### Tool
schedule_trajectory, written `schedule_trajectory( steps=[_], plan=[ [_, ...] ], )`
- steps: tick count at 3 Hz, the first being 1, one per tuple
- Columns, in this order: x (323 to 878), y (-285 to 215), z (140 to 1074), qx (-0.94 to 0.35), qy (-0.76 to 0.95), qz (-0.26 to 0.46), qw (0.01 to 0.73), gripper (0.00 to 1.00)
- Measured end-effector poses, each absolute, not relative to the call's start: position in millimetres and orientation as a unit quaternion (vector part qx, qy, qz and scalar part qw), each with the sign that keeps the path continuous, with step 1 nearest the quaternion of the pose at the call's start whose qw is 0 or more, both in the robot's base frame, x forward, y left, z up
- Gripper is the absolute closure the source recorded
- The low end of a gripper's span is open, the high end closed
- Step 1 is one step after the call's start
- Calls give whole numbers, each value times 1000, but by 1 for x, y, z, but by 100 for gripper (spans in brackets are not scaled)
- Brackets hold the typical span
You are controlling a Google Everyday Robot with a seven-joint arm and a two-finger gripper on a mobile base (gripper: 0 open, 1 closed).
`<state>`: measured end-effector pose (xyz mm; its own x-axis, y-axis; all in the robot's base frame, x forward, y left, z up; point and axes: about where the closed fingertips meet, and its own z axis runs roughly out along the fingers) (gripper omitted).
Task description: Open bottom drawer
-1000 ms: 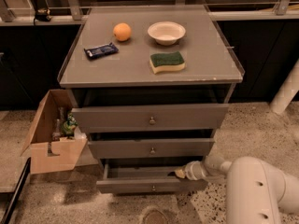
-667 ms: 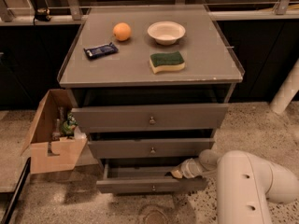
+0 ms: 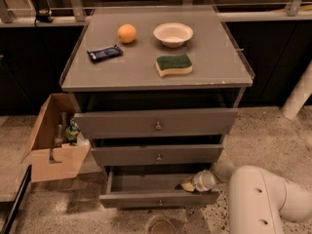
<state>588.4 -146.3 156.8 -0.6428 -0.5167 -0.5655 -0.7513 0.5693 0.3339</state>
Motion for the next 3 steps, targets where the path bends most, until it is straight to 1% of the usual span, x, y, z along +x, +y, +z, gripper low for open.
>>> schedule_trajectory(
  steps=[1, 2, 3],
  plan=[
    [589, -146, 158, -368, 861, 283, 208, 100],
    [560, -157, 151, -330, 869, 312, 195, 100],
    [556, -159, 151, -324, 870, 317, 193, 100]
  ],
)
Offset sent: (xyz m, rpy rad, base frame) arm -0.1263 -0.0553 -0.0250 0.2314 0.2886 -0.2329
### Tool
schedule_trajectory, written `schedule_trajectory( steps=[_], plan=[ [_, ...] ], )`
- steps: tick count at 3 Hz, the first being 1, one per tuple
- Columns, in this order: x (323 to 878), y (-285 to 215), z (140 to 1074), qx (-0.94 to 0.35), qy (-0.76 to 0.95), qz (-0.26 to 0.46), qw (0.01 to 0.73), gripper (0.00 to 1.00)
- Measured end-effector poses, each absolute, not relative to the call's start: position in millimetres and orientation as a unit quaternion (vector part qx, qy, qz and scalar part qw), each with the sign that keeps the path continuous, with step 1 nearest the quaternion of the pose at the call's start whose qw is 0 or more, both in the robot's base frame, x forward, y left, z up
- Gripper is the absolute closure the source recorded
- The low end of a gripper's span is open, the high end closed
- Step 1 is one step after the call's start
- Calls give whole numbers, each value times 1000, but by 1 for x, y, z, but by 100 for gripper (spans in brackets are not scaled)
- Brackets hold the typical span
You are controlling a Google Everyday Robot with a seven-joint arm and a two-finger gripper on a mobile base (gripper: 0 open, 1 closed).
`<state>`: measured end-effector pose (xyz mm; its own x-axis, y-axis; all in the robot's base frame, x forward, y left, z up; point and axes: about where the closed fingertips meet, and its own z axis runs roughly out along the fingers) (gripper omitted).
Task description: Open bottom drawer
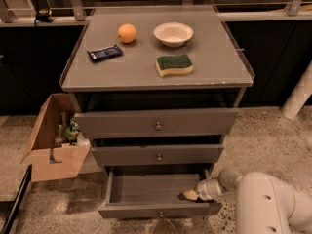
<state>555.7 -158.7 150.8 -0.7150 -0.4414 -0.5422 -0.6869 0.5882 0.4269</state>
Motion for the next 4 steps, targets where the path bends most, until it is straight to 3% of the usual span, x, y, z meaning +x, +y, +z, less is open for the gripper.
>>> schedule_trajectory(
  steps=[2, 3, 4],
  plan=[
    [502, -178, 148, -266, 873, 371, 172, 97],
    [491, -180, 151, -264, 867, 388, 166, 75],
    [500, -170, 163, -279, 853, 400, 185, 44]
  ],
)
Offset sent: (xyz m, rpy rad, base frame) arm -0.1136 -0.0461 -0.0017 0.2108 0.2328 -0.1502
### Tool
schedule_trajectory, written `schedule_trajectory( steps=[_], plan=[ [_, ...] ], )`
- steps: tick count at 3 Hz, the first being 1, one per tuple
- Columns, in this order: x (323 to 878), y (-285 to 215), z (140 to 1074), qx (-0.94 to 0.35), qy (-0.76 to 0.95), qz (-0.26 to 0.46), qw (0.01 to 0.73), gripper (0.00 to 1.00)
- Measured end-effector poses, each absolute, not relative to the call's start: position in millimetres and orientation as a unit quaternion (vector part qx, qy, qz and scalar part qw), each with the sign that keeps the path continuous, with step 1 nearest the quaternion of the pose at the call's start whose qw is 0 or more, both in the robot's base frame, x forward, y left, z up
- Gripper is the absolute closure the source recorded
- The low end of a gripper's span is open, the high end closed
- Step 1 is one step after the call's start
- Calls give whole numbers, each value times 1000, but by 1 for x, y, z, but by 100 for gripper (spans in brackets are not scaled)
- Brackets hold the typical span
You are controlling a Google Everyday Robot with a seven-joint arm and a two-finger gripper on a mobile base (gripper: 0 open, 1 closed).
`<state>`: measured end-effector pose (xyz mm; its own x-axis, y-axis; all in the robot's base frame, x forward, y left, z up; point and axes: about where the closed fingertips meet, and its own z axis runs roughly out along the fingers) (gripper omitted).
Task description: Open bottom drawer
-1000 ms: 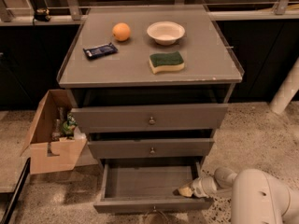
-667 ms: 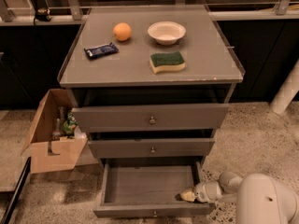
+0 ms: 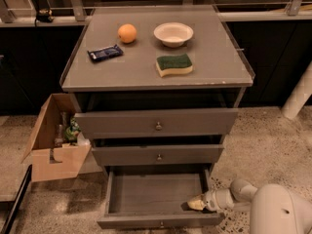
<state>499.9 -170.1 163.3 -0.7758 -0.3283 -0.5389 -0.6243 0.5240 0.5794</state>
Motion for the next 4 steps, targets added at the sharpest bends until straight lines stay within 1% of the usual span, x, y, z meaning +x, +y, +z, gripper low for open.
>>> schedule_trajectory(
  steps=[1, 2, 3, 4],
  plan=[
    [508, -161, 174, -290, 842, 409, 199, 20],
    [511, -160, 183, -292, 834, 419, 208, 0],
    [515, -160, 198, -292, 824, 431, 224, 0],
    [515, -160, 198, -292, 824, 431, 224, 0]
  ],
)
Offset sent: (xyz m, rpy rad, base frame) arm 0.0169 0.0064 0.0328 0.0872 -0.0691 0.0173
